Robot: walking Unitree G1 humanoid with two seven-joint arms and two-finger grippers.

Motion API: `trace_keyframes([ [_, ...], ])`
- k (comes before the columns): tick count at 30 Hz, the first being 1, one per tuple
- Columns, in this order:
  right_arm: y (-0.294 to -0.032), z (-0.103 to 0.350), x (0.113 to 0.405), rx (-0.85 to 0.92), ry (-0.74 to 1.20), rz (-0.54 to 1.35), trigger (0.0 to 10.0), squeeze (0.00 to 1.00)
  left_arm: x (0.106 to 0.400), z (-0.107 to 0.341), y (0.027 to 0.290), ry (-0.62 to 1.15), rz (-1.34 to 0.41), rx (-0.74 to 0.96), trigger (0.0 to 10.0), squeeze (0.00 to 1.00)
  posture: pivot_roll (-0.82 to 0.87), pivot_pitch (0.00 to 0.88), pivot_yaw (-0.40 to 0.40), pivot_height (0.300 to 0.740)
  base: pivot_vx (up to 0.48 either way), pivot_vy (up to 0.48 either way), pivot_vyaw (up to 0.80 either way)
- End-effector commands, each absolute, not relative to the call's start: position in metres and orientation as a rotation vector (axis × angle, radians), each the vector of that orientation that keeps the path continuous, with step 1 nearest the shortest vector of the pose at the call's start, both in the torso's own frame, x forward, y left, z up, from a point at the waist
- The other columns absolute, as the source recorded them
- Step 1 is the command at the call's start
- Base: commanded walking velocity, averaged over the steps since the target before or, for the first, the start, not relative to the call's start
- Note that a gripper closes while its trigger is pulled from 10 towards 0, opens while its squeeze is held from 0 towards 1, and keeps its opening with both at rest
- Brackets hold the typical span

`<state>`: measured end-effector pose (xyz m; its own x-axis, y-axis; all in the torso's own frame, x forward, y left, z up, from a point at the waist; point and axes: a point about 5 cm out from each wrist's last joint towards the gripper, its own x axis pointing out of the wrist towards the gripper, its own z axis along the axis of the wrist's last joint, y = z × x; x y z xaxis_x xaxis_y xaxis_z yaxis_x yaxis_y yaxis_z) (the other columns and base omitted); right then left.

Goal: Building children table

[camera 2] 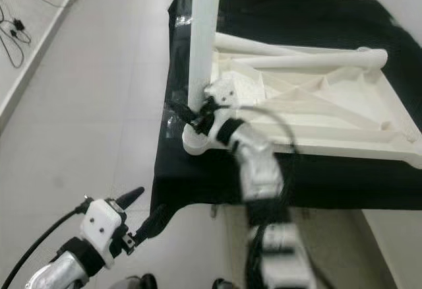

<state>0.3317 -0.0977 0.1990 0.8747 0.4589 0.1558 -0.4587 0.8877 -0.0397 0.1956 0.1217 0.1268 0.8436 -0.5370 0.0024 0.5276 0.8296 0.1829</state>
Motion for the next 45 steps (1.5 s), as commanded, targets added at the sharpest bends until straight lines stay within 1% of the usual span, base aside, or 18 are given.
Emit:
trace_keyframes([
  [1, -0.107, 0.143, 0.324, 0.019, 0.133, 0.379, 0.0, 0.0, 0.193, 0.121, 0.124, -0.025, -0.572, 0.177, 10.0, 0.0, 0.04, 0.231, -0.027, 0.74, 0.0, 0.0, 0.0],
  [2, -0.103, 0.136, 0.316, 0.018, 0.136, 0.317, 0.0, 0.0, 0.194, 0.121, 0.125, -0.024, -0.572, 0.177, 10.0, 0.0, 0.03, 0.224, -0.017, 0.74, 0.0, 0.0, 0.0],
  [9, -0.092, 0.14, 0.327, -0.039, 0.083, 0.36, 0.0, 0.0, 0.199, 0.119, 0.126, -0.019, -0.578, 0.177, 10.0, 0.0, 0.03, 0.205, -0.018, 0.74, 0.0, 0.0, 0.0],
  [10, -0.093, 0.145, 0.332, -0.041, 0.063, 0.372, 10.0, 0.0, 0.2, 0.119, 0.127, -0.021, -0.575, 0.179, 10.0, 0.0, 0.03, 0.203, -0.019, 0.74, 0.0, 0.0, 0.0],
  [12, -0.093, 0.145, 0.332, -0.041, 0.063, 0.372, 10.0, 0.0, 0.2, 0.119, 0.127, -0.021, -0.575, 0.179, 10.0, 0.0, 0.03, 0.203, -0.019, 0.74, 0.0, 0.0, 0.0],
  [13, -0.093, 0.152, 0.336, -0.035, 0.031, 0.418, 10.0, 1.0, 0.201, 0.119, 0.127, -0.022, -0.57, 0.181, 10.0, 0.0, 0.03, 0.199, -0.02, 0.74, 0.0, 0.0, 0.0],
  [16, -0.09, 0.162, 0.339, -0.015, -0.006, 0.502, 10.0, 1.0, 0.202, 0.119, 0.127, -0.023, -0.567, 0.182, 10.0, 0.0, 0.04, 0.195, -0.025, 0.74, 0.0, 0.0, 0.0],
  [18, -0.087, 0.189, 0.341, -0.012, -0.092, 0.773, 10.0, 1.0, 0.204, 0.118, 0.126, -0.025, -0.564, 0.184, 10.0, 0.0, 0.03, 0.191, -0.026, 0.74, 0.0, 0.0, 0.0],
  [19, -0.087, 0.189, 0.341, -0.012, -0.092, 0.773, 10.0, 1.0, 0.204, 0.118, 0.126, -0.025, -0.564, 0.184, 10.0, 0.0, 0.03, 0.191, -0.026, 0.74, 0.0, 0.0, 0.0],
  [20, -0.089, 0.2, 0.34, -0.059, -0.127, 0.915, 10.0, 1.0, 0.204, 0.118, 0.126, -0.025, -0.564, 0.184, 10.0, 0.0, 0.04, 0.19, -0.028, 0.74, 0.0, 0.0, 0.0],
  [21, -0.092, 0.208, 0.34, -0.116, -0.136, 1.032, 10.0, 0.54, 0.204, 0.118, 0.125, -0.025, -0.565, 0.184, 10.0, 0.0, 0.04, 0.191, -0.031, 0.74, 0.0, 0.0, 0.0],
  [22, -0.092, 0.208, 0.34, -0.116, -0.136, 1.032, 10.0, 0.54, 0.204, 0.118, 0.125, -0.025, -0.565, 0.184, 10.0, 0.0, 0.04, 0.191, -0.031, 0.74, 0.0, 0.0, 0.0],
  [23, -0.096, 0.212, 0.342, -0.165, -0.134, 1.112, 10.0, 0.0, 0.204, 0.118, 0.125, -0.026, -0.565, 0.183, 10.0, 0.0, 0.04, 0.191, -0.031, 0.74, 0.0, 0.0, 0.0],
  [27, -0.101, 0.221, 0.355, -0.191, -0.102, 1.232, 10.0, 0.0, 0.203, 0.118, 0.123, -0.026, -0.566, 0.182, 10.0, 0.0, 0.05, 0.2, -0.035, 0.74, 0.0, 0.0, 0.0],
  [33, -0.1, 0.227, 0.363, -0.168, -0.075, 1.279, 10.0, 0.0, 0.201, 0.119, 0.123, -0.026, -0.565, 0.18, 10.0, 0.0, 0.06, 0.207, -0.035, 0.74, 0.0, 0.0, 0.0],
  [34, -0.099, 0.227, 0.366, -0.164, -0.071, 1.277, 0.0, 0.0, 0.2, 0.119, 0.122, -0.027, -0.565, 0.179, 10.0, 0.0, 0.06, 0.212, -0.036, 0.74, 0.0, 0.0, 0.0],
  [43, -0.108, 0.226, 0.369, -0.152, -0.063, 1.267, 0.0, 0.0, 0.198, 0.121, 0.12, -0.029, -0.568, 0.173, 10.0, 0.0, 0.05, 0.225, -0.041, 0.74, 0.0, 0.0, 0.0],
  [45, -0.128, 0.217, 0.369, -0.164, -0.072, 1.034, 0.0, 0.0, 0.197, 0.121, 0.119, -0.033, -0.566, 0.171, 10.0, 0.0, 0.04, 0.236, -0.049, 0.74, 0.0, 0.0, 0.0],
])
